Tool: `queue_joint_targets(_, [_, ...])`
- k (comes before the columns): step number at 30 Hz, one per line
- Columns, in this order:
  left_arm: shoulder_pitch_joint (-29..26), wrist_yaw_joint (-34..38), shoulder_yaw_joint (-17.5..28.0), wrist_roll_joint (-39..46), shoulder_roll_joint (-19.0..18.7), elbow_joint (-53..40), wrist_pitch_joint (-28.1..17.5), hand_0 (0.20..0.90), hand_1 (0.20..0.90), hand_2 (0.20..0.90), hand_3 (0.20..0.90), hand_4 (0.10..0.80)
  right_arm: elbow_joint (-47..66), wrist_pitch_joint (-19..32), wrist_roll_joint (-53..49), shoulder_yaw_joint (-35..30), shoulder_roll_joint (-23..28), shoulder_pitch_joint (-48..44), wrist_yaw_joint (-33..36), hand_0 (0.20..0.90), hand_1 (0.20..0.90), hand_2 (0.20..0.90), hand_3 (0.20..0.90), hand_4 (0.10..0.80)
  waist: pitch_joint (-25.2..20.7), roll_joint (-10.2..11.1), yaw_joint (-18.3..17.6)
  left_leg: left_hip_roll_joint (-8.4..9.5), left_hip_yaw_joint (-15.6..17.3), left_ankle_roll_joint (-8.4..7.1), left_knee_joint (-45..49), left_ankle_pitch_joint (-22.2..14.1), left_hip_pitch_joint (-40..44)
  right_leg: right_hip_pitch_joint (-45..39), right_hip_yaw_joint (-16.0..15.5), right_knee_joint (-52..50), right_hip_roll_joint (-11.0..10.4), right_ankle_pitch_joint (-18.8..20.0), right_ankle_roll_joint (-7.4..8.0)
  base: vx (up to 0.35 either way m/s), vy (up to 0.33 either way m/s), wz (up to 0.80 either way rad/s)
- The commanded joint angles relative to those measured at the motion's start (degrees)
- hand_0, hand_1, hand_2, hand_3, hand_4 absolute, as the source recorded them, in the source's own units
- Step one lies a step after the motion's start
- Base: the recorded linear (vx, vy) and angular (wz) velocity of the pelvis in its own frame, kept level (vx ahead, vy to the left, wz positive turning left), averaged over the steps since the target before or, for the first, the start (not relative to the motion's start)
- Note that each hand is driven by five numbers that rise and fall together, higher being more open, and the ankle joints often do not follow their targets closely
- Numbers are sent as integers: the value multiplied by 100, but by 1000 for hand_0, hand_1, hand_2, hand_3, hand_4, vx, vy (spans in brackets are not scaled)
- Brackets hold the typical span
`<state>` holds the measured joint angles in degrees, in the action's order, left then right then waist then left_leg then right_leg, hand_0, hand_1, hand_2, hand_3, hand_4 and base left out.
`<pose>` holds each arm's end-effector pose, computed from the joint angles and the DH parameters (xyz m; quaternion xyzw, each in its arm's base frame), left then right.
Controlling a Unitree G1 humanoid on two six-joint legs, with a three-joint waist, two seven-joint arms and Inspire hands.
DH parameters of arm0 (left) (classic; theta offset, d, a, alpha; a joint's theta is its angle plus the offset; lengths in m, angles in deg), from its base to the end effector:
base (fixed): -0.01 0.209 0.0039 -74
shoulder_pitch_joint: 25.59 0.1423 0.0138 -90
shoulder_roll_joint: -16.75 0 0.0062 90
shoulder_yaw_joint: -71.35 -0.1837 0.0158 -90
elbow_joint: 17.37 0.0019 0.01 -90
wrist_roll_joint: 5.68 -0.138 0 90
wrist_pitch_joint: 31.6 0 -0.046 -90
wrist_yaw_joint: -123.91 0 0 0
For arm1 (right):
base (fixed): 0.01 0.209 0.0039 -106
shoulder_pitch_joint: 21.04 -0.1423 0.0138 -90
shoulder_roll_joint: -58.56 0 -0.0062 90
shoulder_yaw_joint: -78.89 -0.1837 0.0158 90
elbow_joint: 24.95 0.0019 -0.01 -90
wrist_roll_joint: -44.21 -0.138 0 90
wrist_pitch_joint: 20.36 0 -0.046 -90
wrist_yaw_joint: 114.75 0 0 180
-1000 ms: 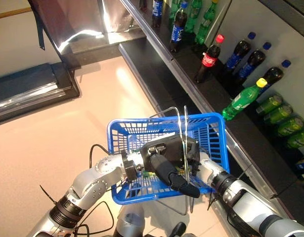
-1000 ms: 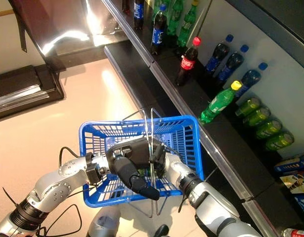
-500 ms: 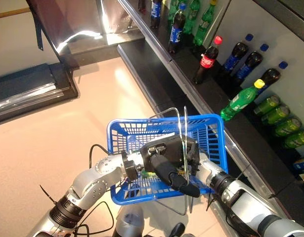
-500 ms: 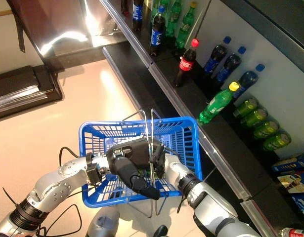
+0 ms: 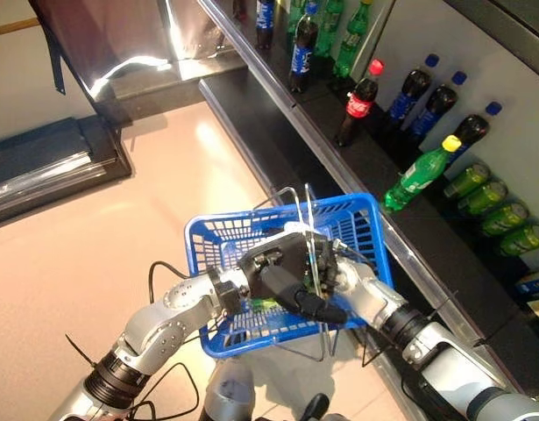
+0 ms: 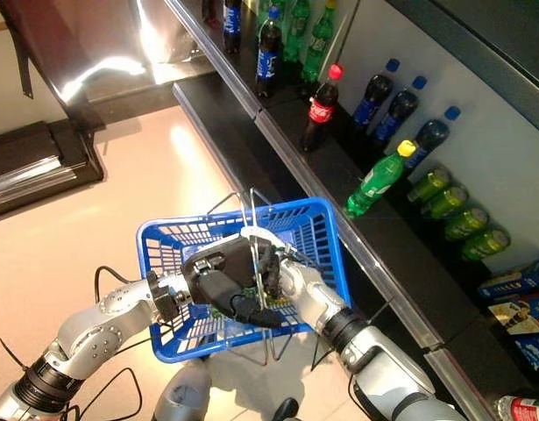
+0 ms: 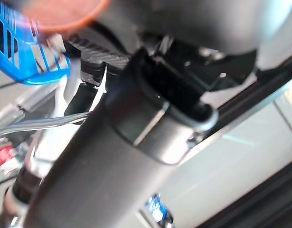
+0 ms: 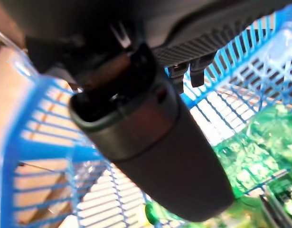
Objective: Pick up the drink and place into the basket.
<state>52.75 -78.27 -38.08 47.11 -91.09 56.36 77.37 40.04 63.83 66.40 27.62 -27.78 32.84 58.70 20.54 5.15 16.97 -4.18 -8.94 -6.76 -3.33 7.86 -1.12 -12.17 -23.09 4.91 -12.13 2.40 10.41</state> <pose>0.2172 0.1569 0.1101 -0.1300 0.0581 -0.4612 0.8758 0.2902 -0.0992 0.0761 -0.5062 -0.0245 0.2870 0.8129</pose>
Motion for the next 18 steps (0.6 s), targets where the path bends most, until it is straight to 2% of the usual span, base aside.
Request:
queue_joint_targets(1, [-503,-339,679,613,1267,-803,-2044,300,300,300,200,100,241,275,-248,-146,99,306,230,900,900,900,900,800,-1738,-3,-69,-182,458,202,-167,-434,405,-65,142,9,-29,-63,-169,-1,6,-6])
queue_joint_targets(15, [-148,190,1184,352,1242,-329,-2422,300,300,300,200,100,1372,555,-808,-648,395,869,243,900,900,900,900,800,-1708,-115,-311,-210,598,204,-167,-445,426,-5,306,9,-66,-75,-153,2,8,-8])
queue_joint_targets(18, [47,393,1348,252,1248,-187,-2556,300,300,300,200,100,1598,600,-1308,-873,365,1159,271,900,900,900,900,800,-1702,-149,-360,-222,637,203,-167,-453,430,4,339,9,-88,-75,-135,13,9,-7])
